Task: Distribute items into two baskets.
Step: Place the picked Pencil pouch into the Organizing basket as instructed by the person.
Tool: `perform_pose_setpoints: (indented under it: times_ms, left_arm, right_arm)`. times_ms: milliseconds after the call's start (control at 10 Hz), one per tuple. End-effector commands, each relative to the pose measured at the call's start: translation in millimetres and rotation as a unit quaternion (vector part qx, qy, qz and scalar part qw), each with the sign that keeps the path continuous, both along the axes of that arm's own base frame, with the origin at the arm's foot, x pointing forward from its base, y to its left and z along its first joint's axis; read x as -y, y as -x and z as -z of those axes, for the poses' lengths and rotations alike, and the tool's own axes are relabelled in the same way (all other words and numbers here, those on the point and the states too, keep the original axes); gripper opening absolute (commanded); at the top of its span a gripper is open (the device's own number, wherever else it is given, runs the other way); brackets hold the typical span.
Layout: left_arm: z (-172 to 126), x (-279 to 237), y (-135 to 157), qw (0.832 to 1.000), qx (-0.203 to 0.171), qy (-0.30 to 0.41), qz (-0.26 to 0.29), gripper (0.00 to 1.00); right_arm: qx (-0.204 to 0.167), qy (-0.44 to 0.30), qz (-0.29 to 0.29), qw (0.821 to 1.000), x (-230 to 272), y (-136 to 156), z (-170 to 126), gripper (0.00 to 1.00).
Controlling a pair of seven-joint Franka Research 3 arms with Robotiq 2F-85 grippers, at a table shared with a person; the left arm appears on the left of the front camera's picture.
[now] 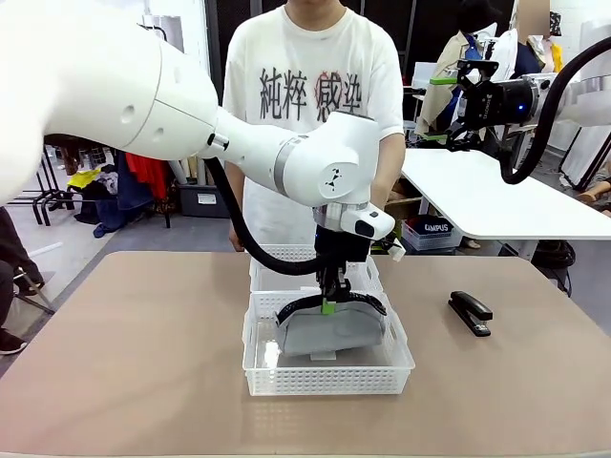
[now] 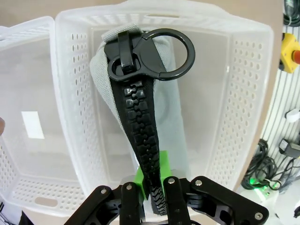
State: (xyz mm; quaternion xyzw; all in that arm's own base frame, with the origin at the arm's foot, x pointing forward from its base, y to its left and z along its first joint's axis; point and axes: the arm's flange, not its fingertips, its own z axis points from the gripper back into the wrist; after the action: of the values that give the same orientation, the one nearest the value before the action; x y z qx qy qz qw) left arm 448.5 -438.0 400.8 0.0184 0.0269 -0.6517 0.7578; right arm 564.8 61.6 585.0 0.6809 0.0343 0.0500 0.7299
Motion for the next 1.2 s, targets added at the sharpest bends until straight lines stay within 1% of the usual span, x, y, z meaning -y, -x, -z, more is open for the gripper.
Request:
perform_pose_setpoints:
  times_ms: [0,500,600,1000,1100]
  left_arm:
    - [10.8,-8.1,-1.1,1.000,0.013,-0.007,-0.002,0.00]
    - [16.3,-14.0,-2.9,1.000,-0.001,-0.016,0.004,0.00]
    - [16.0,-15.9,-3.3,1.000,-0.005,-0.016,0.003,0.08]
    - [15.6,-18.3,0.2,1.000,-0.012,-0.017,0.003,0.85]
    - [13.4,-18.6,1.1,1.000,-0.012,-0.017,0.003,1.00]
  right_arm:
    - [0.002,-0.001,-0.001,1.000,-0.2,1.2,-2.1,1.00]
    - [0.002,-0.001,-0.001,1.000,-0.2,1.2,-2.1,1.00]
    - [0.002,-0.001,-0.001,1.000,-0.2,1.2,-2.1,1.00]
    - [0.002,-0.001,-0.001,1.000,-0.2,1.2,-2.1,1.00]
    - [0.002,-0.001,-0.001,1.000,-0.2,1.2,-2.1,1.00]
